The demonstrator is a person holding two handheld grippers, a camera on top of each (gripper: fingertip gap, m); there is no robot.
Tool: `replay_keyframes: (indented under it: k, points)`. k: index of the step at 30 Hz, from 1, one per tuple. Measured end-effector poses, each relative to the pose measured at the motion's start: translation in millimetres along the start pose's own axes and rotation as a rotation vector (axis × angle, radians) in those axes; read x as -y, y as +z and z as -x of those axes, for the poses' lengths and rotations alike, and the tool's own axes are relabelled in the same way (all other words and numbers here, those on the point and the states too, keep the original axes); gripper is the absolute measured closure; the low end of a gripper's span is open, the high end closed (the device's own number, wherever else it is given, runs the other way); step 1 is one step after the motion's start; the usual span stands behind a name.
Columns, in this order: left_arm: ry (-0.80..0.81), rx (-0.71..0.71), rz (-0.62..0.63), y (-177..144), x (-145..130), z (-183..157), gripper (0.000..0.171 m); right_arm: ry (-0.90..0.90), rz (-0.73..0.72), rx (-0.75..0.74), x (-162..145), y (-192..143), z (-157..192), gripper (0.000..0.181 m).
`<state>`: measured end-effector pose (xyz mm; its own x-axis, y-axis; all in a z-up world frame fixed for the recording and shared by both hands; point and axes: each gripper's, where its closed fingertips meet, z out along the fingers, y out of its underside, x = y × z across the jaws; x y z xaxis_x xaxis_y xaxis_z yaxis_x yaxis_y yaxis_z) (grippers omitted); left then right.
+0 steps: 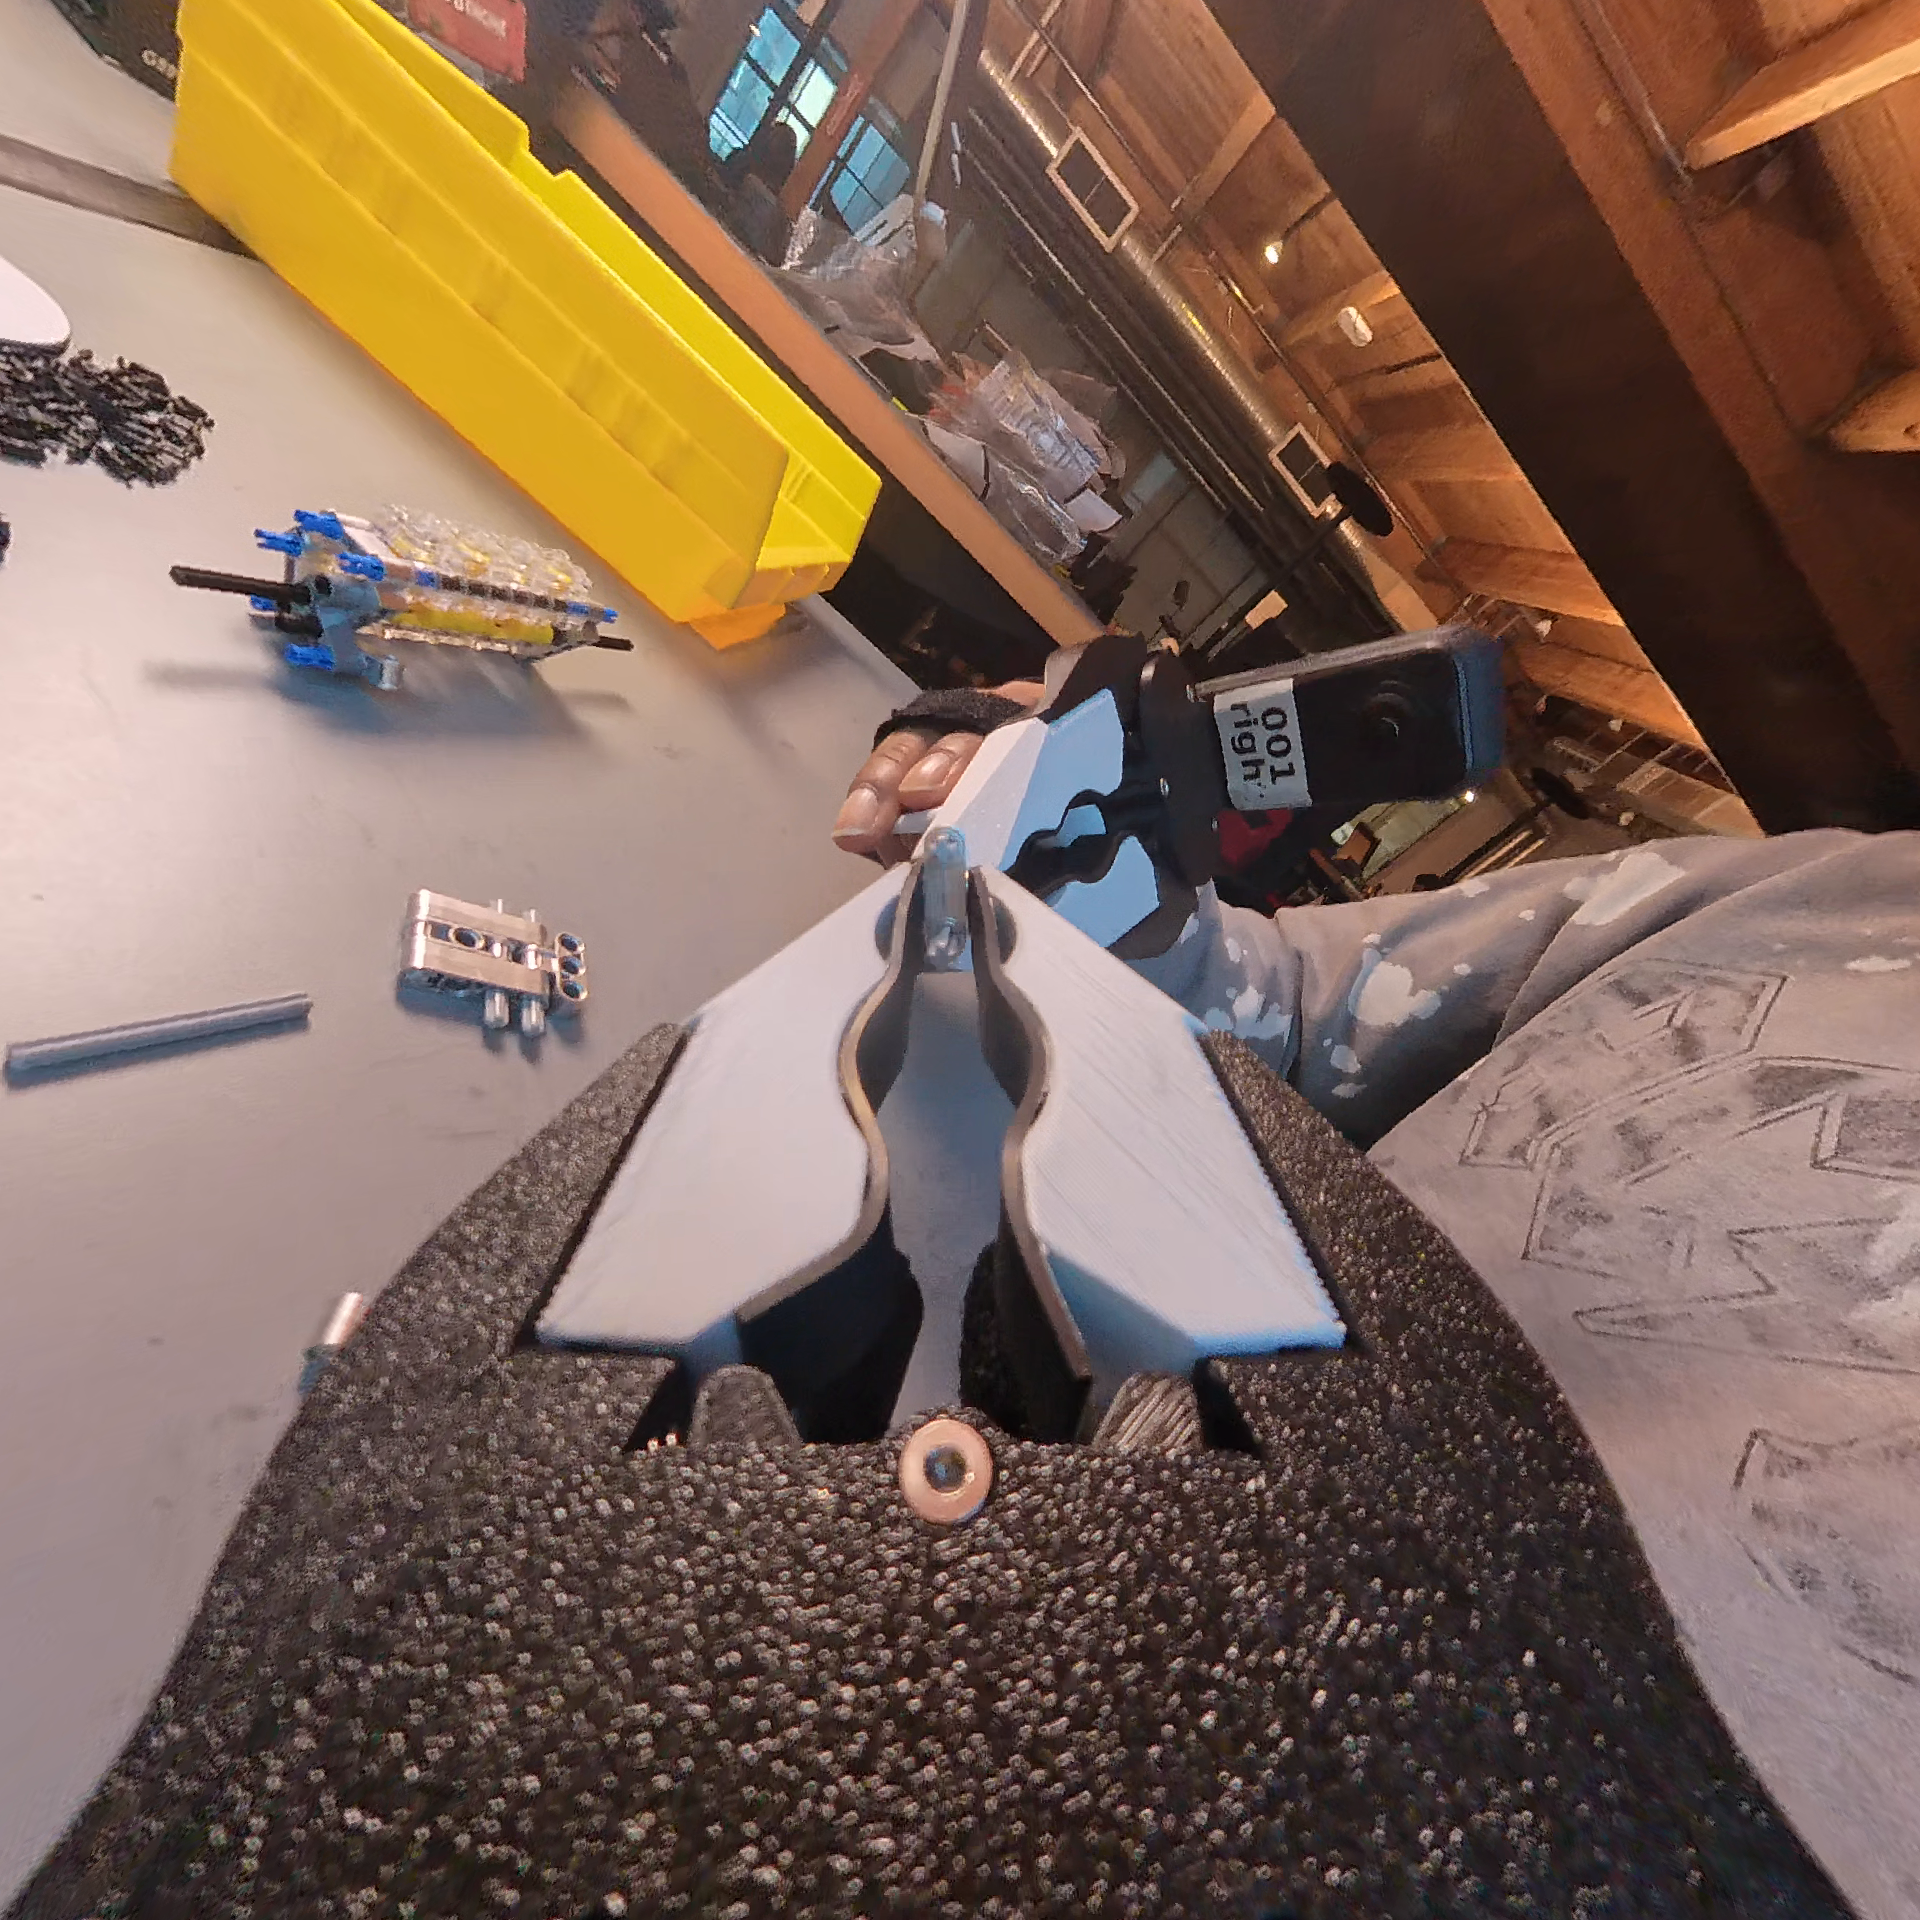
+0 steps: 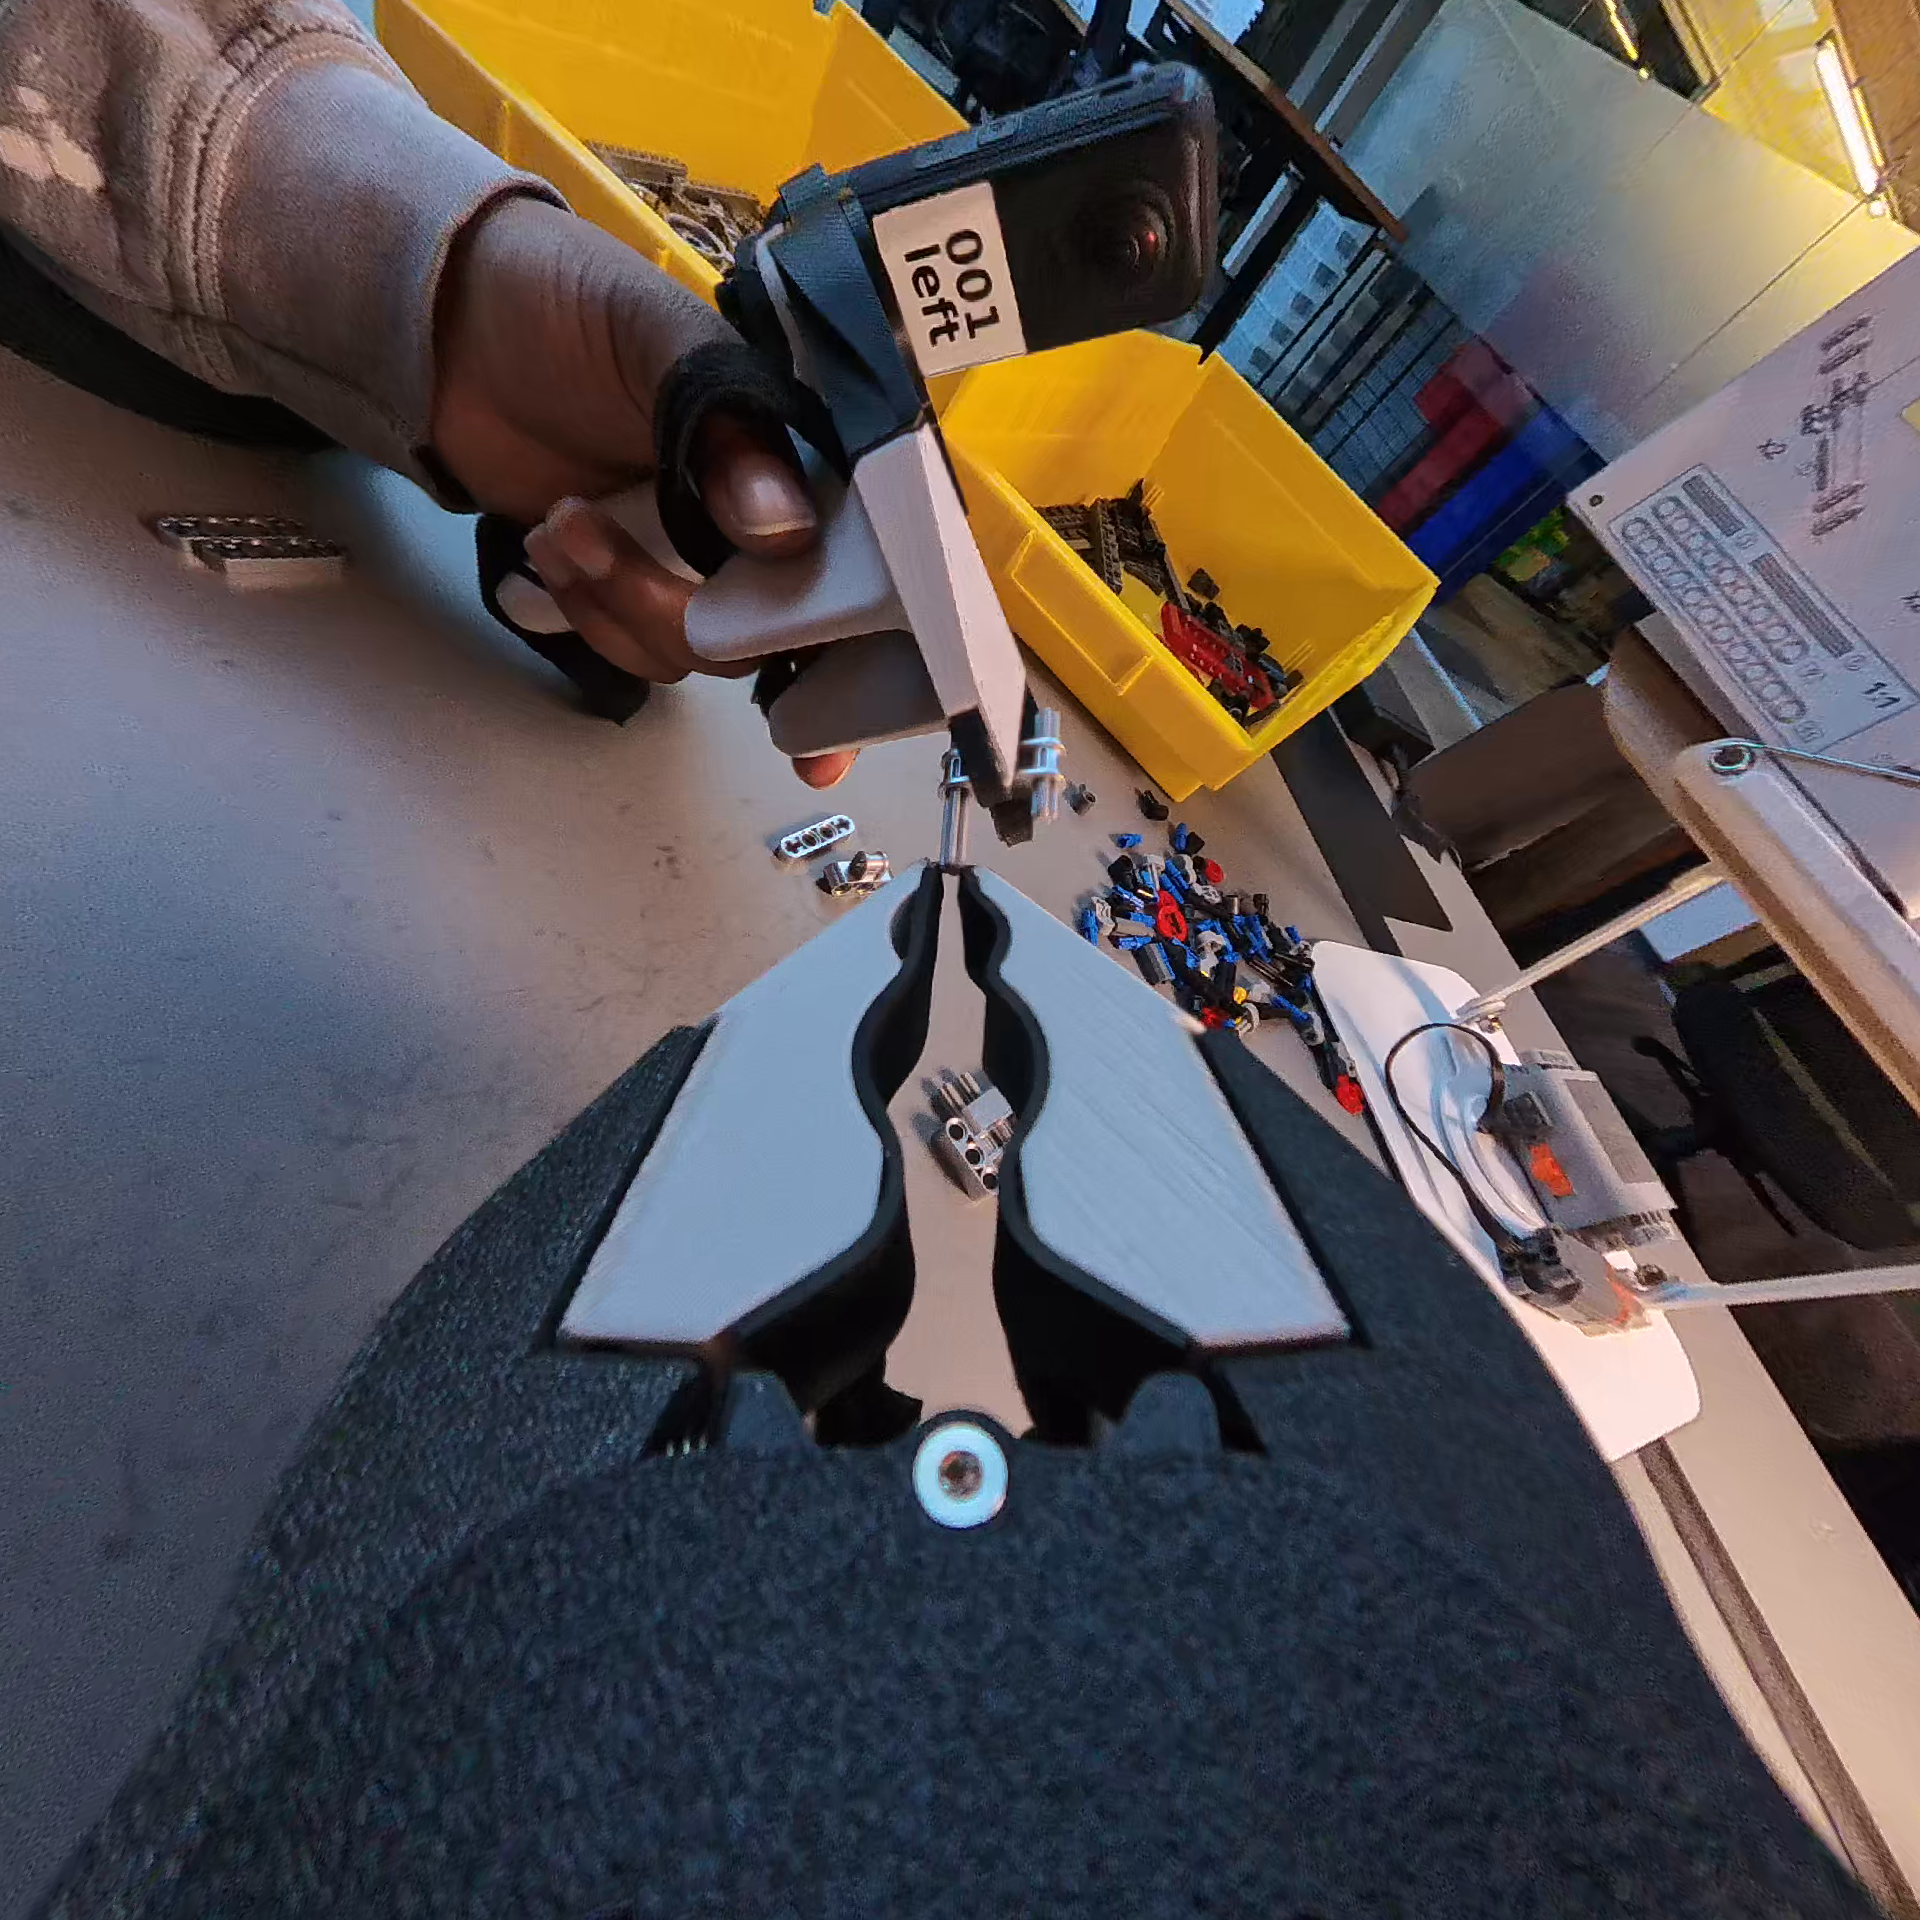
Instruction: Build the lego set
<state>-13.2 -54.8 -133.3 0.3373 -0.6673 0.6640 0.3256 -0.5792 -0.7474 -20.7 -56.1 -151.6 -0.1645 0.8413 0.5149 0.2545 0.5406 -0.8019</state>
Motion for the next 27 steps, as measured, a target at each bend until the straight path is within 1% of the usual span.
replay_keyframes:
  k: [3, 4, 7, 9, 12, 19, 25, 27]
  points:
    - [-0.094, -0.015, -0.032, -2, 3, 4, 0.165, -0.001, -0.007, -0.034, 2, 2, -2, 0.172]
    - [-0.117, -0.020, -0.041, -2, 3, 4, 0.165, -0.003, -0.008, -0.040, 3, 2, -3, 0.171]
    - [-0.157, -0.035, -0.065, -4, 6, 5, 0.165, -0.007, -0.017, -0.057, 7, 2, -4, 0.172]
    - [-0.168, -0.036, -0.068, -4, 6, 5, 0.166, -0.006, -0.016, -0.077, 9, 4, -6, 0.178]
    - [-0.179, -0.049, -0.069, -4, 6, 4, 0.165, -0.027, -0.005, -0.084, 10, 6, -4, 0.178]
    - [-0.160, -0.055, -0.044, -3, 3, 2, 0.165, 0.036, -0.038, -0.033, 10, 2, -3, 0.179]
    - [-0.112, -0.035, 0.031, -3, -5, 1, 0.165, 0.087, -0.050, 0.050, 7, -1, 4, 0.179]
    - [-0.068, -0.019, 0.060, -3, -8, 1, 0.164, 0.081, -0.042, 0.066, 7, -2, 6, 0.178]
